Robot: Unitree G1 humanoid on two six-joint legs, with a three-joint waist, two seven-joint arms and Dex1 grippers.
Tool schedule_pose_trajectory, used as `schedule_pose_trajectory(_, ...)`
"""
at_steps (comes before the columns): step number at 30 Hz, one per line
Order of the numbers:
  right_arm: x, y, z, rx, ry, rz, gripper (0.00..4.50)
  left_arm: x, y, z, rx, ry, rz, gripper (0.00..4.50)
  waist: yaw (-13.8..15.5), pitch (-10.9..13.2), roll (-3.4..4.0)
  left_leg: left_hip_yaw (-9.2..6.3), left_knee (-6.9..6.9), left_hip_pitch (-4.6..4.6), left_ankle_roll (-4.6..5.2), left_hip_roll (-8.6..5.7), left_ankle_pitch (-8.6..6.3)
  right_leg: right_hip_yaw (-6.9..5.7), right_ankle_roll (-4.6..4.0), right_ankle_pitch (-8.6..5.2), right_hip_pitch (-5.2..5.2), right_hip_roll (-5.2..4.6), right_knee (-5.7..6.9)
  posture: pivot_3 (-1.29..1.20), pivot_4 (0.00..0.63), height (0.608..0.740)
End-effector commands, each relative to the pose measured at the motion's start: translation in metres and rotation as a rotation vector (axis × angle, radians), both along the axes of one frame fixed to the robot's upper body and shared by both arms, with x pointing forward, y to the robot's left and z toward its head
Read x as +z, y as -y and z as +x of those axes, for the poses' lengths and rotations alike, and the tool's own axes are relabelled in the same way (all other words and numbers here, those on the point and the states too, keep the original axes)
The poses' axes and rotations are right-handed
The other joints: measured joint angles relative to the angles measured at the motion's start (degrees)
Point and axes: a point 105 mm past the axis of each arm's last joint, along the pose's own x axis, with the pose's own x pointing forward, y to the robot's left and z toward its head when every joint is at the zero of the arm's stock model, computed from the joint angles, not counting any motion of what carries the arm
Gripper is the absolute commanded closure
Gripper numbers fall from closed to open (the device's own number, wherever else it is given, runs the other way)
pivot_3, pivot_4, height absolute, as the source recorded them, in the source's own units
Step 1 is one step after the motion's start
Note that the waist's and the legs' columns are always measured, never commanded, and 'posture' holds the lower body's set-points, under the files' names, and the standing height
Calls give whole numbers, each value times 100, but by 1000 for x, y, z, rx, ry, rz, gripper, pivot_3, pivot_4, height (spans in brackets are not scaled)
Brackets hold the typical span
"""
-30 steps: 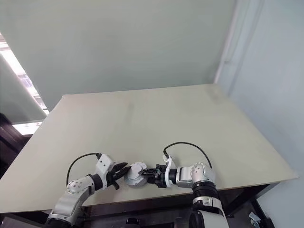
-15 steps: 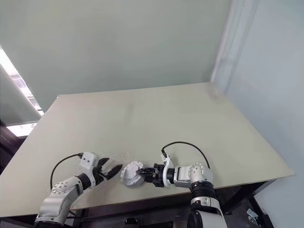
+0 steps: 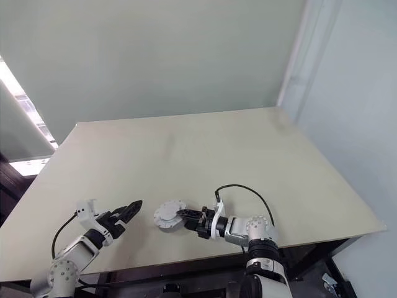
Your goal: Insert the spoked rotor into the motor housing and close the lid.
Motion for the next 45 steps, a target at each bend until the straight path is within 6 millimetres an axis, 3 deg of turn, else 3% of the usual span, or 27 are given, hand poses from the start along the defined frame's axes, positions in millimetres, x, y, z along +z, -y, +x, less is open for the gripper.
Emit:
schedule_pose_trajectory(1, 47, -23, 10, 25, 127, 135, 2372, 19, 6, 1, 13, 43, -130, 0, -3, 0, 0, 0, 0, -1, 0, 0, 0, 0, 0, 0, -1, 0, 0, 0, 0, 740)
schedule_pose_trajectory(10, 63, -32, 9, 52, 169, 147, 2372, 17, 33, -3, -11, 10, -306, 0, -2, 0, -3, 3, 1, -6, 0, -1, 0, 3, -1, 0, -3, 1, -1, 0, 0, 740)
schedule_pose_trajectory(15, 70, -38, 10, 66, 190, 142, 2372, 25, 60, 1, -15, 31, -492, 0, 1, 0, -7, 4, 5, -10, 0, -3, 0, 5, -1, 0, -3, 1, -3, 0, 0, 740)
schedule_pose_trajectory(22, 72, -42, 10, 77, 193, 140, 2372, 22, 83, 3, -62, -9, -573, 0, 0, 0, -9, 4, 8, -11, 1, -3, 0, 6, -2, 0, -3, 5, -2, 0, 0, 740)
schedule_pose_trajectory(35, 73, -41, 10, 79, 196, 137, 2372, 12, 94, 2, -110, -72, -602, 0, 0, 0, -9, 5, 9, -12, 1, -3, 0, 7, -2, -1, -3, 6, -3, 0, 0, 740)
schedule_pose_trajectory(38, 73, -41, 10, 78, 196, 138, 2372, 11, 90, 5, -80, -70, -621, 633, 1, 0, -9, 4, 9, -12, 1, -3, 0, 7, -2, -1, -3, 6, -2, 0, 0, 740)
schedule_pose_trajectory(42, 73, -40, 10, 74, 195, 136, 2375, 9, 88, 4, -66, -78, -644, 1952, 0, 0, -9, 5, 10, -13, 1, -3, 0, 8, -2, 0, -3, 6, -3, 0, 0, 740)
schedule_pose_trajectory(45, 73, -39, 10, 73, 194, 136, 2375, 9, 87, 3, -55, -79, -667, 2180, 2, 0, -9, 4, 9, -13, 1, -3, 0, 8, -2, 0, -3, 6, -3, 0, 0, 740)
